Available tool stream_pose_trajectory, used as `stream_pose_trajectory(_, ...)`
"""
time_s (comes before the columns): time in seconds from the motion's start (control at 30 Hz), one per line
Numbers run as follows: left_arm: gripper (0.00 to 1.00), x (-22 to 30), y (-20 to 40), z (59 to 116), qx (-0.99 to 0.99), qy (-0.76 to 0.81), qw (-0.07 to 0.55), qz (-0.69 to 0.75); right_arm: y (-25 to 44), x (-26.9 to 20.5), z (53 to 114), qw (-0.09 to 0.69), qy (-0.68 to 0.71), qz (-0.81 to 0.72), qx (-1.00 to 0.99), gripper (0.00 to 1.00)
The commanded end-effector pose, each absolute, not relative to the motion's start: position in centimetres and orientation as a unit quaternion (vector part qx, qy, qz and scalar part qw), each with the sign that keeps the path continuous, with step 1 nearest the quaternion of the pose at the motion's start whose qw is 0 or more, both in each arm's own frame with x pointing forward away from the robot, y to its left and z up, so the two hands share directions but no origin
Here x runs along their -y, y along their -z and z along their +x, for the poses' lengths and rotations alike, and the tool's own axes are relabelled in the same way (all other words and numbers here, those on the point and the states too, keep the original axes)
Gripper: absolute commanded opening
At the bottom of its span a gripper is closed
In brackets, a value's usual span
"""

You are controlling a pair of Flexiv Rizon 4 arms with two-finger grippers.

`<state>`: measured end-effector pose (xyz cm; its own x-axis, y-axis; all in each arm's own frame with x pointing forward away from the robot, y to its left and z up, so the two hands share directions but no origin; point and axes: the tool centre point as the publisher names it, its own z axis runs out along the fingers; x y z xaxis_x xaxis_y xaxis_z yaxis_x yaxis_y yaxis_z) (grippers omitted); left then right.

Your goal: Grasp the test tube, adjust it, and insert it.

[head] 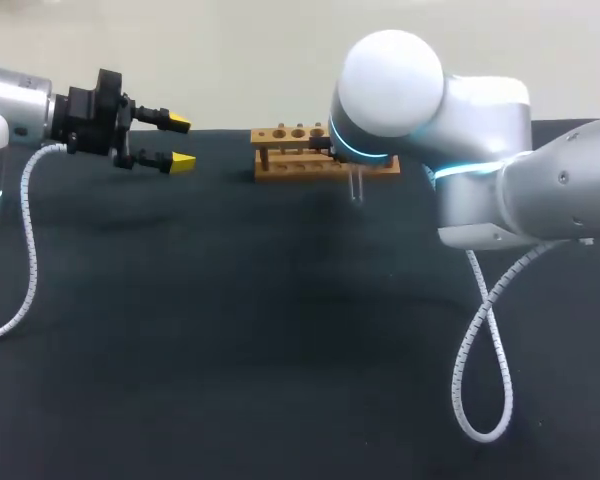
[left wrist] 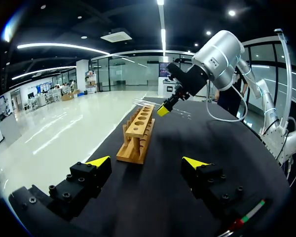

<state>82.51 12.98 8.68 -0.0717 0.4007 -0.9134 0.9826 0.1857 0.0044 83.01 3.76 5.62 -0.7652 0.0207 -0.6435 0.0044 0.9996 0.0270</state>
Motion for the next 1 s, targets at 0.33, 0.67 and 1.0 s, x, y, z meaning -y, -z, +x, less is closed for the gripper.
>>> stream_pose_trajectory(0.33,1.00,-13.0,-8.6,82.4,-0.644,0.345,0.423,0.536,-4.6,-3.8,83.5,0.320,-0.030,0.016,-0.947,0.00)
stream_pose_trajectory(0.67,1.00,-13.0,-8.6,82.4,-0.644,0.345,0.423,0.536,-4.0,-3.9,83.6,0.292,-0.043,0.019,-0.955,0.00)
stream_pose_trajectory(1.0,1.00,-13.0,-8.6,82.4,-0.644,0.345,0.423,0.536,-3.6,-4.2,83.7,0.273,-0.048,0.015,-0.961,0.00)
